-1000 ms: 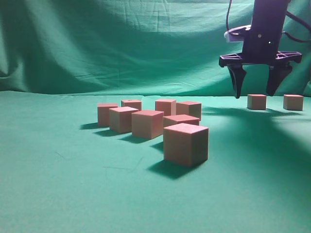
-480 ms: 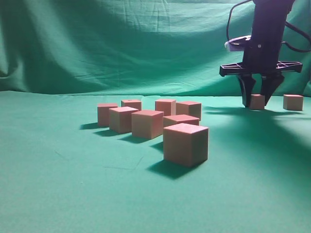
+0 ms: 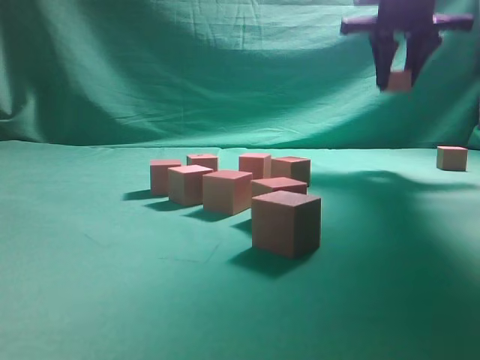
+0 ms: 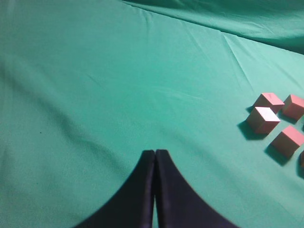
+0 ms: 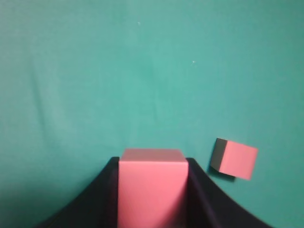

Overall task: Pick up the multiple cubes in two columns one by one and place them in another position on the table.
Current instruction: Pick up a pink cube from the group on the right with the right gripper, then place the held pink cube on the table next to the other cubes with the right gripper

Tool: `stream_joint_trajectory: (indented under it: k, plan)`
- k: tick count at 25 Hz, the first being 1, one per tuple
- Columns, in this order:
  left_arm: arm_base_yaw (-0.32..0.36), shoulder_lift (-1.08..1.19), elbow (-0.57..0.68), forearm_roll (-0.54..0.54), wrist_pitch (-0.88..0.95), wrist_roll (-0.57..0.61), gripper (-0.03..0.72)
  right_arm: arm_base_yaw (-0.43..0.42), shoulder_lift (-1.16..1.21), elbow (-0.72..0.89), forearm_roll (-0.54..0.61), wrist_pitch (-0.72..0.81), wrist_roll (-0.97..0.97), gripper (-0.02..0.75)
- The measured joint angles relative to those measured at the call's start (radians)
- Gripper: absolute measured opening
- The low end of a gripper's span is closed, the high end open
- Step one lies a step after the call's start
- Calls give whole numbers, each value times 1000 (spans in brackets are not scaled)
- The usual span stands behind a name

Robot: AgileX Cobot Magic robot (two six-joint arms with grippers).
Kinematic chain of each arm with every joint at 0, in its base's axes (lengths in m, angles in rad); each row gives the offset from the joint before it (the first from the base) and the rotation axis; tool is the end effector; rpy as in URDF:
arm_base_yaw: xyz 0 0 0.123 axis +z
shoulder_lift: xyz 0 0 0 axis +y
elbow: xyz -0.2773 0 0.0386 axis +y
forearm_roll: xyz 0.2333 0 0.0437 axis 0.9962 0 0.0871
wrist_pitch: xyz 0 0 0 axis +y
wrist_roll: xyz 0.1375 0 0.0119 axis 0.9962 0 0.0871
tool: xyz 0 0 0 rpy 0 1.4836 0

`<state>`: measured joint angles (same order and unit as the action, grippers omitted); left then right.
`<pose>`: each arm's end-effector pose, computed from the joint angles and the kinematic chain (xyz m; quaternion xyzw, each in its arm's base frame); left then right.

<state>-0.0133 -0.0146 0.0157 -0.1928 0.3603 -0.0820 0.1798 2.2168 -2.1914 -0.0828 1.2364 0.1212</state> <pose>0.0881 -0.0105 0.1644 -0.0785 0.7912 -0.1100 0.5965 0.4793 0.0762 0.2320 -0.0343 0.9790 -0.0111 0.2006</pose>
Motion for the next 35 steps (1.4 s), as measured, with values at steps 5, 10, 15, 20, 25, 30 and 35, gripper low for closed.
stream_joint_trajectory:
  k: [5,10,15,20,25,30,35]
  plan:
    - [0,0,0,0,0,0,0,25,-164,75,39,5,0,274]
    - [0,0,0,0,0,0,0,32,-389,315,132,9,-10,274]
    - [0,0,0,0,0,0,0,32,-618,620,178,12,-55,274]
    - [0,0,0,0,0,0,0,32,-799,866,303,6,-206,274]
    - [0,0,0,0,0,0,0,110,-854,980,382,-1,-344,274]
    - [0,0,0,0,0,0,0,326,-846,990,385,-54,-377,274]
    - [0,0,0,0,0,0,0,507,-792,990,382,-143,-393,274]
